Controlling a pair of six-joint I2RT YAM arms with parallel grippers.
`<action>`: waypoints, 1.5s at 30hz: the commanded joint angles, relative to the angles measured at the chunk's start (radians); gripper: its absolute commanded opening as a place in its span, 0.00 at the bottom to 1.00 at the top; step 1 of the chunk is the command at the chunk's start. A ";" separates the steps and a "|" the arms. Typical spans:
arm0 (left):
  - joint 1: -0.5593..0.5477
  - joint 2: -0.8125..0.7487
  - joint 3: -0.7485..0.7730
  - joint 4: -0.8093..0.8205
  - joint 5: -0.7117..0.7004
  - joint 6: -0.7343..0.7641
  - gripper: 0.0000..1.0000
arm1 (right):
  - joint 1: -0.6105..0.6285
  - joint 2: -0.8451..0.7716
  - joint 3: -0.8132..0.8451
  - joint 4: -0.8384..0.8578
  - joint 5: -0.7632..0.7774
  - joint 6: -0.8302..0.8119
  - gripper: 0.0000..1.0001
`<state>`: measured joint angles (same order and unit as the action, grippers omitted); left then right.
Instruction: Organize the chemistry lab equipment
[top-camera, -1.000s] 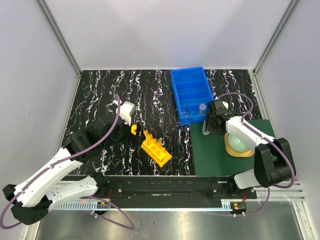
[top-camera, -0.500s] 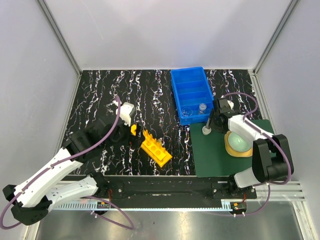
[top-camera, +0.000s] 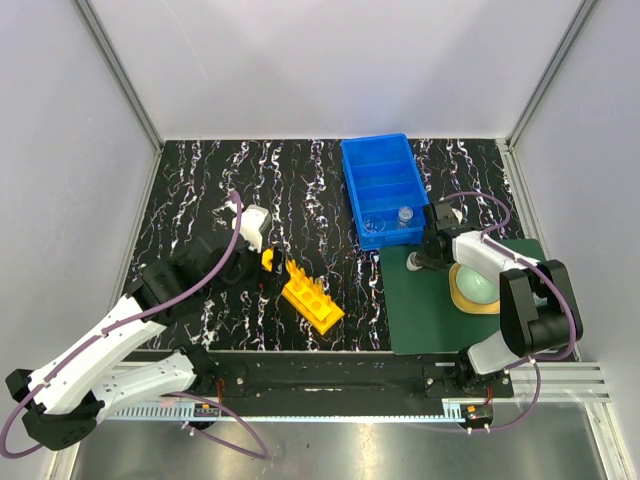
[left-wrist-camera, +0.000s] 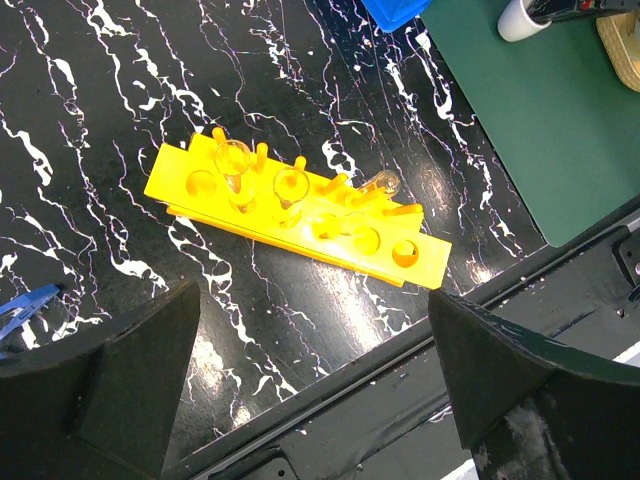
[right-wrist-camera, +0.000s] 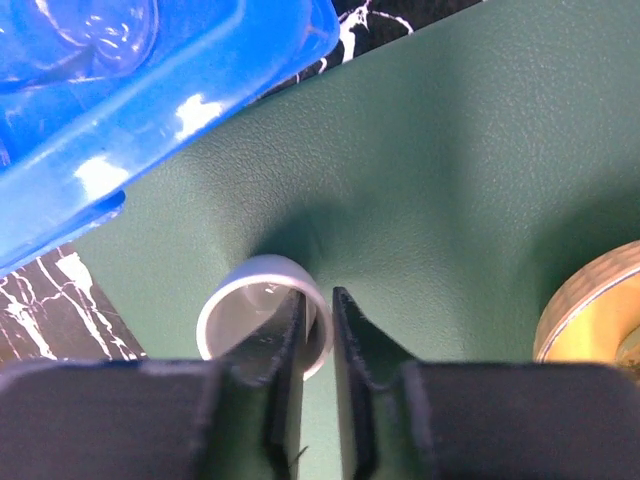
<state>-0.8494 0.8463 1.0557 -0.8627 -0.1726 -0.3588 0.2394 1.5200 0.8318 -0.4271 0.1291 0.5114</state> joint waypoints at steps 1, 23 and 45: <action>0.006 -0.001 0.006 0.036 -0.027 0.004 0.99 | -0.002 -0.006 0.026 0.027 -0.003 0.010 0.13; 0.007 0.008 0.024 0.040 -0.013 0.014 0.99 | 0.011 -0.152 0.539 -0.297 -0.031 -0.036 0.00; 0.007 0.000 0.017 0.019 -0.045 0.017 0.99 | 0.051 0.546 1.075 -0.320 -0.187 -0.048 0.00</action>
<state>-0.8474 0.8562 1.0557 -0.8688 -0.1848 -0.3580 0.2661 2.0277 1.8355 -0.7395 -0.0422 0.4904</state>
